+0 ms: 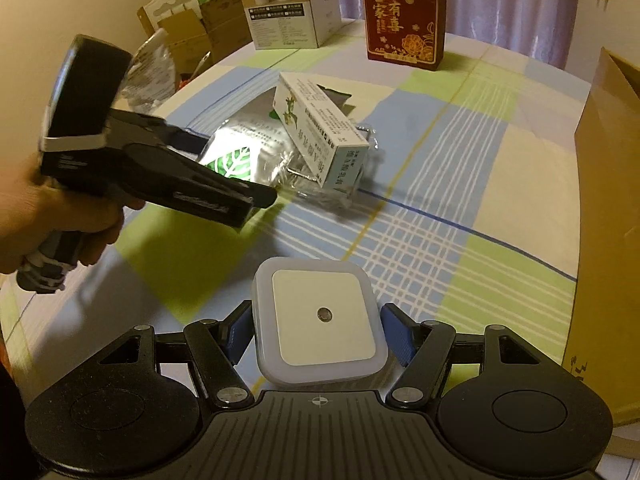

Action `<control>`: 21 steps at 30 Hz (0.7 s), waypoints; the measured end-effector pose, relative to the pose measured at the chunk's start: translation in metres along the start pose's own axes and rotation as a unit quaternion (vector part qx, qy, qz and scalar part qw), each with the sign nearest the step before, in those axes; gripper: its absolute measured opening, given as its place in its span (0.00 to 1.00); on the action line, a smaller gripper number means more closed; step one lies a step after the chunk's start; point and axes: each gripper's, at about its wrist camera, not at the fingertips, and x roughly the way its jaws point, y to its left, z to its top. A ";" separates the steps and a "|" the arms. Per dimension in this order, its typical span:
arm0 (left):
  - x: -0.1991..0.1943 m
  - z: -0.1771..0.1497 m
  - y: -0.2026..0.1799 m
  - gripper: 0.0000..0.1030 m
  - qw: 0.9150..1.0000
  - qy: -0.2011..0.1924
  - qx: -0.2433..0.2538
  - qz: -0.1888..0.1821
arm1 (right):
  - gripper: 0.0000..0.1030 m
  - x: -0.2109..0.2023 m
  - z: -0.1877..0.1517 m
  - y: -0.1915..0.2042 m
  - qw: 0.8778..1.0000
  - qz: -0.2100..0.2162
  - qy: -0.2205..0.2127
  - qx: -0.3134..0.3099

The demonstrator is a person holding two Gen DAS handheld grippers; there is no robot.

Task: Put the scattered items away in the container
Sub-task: 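Grasp the silver leaf-print pouch with the left tool while the right tool holds the night light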

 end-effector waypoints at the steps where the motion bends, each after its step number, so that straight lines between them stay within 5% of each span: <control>1: 0.000 0.000 0.002 0.75 1.000 0.002 -0.005 -0.003 | 0.68 0.000 0.001 0.000 1.000 0.001 -0.001 0.001; 13: -0.059 -0.041 0.016 0.65 0.995 0.069 0.054 -0.053 | 0.68 -0.021 -0.005 0.017 1.000 0.007 -0.021 -0.010; 17: -0.071 -0.048 0.019 0.86 0.995 0.069 0.060 -0.026 | 0.68 -0.025 -0.009 0.021 1.000 0.007 -0.023 -0.007; 21: -0.066 -0.037 0.019 0.88 0.999 0.049 0.015 -0.016 | 0.68 -0.027 -0.012 0.020 1.000 0.003 -0.024 0.000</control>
